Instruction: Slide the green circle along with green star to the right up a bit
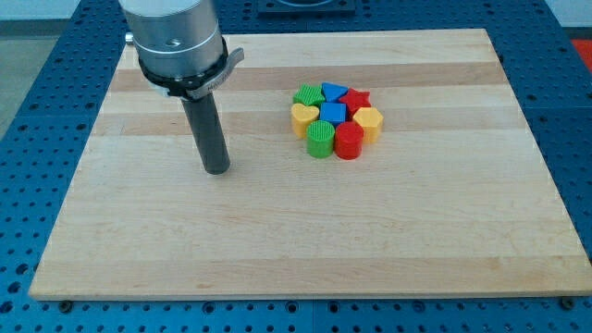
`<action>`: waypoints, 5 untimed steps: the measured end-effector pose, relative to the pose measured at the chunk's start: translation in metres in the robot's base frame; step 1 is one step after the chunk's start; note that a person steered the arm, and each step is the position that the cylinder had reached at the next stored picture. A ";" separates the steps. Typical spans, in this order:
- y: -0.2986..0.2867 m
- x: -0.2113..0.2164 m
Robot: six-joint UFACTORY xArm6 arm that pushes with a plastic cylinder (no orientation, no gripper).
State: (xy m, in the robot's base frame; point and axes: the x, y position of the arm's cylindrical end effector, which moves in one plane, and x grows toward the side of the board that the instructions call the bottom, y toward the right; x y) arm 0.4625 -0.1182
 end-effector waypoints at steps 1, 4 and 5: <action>0.000 0.000; 0.091 0.010; 0.091 0.010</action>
State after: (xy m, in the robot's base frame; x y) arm 0.4726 -0.0267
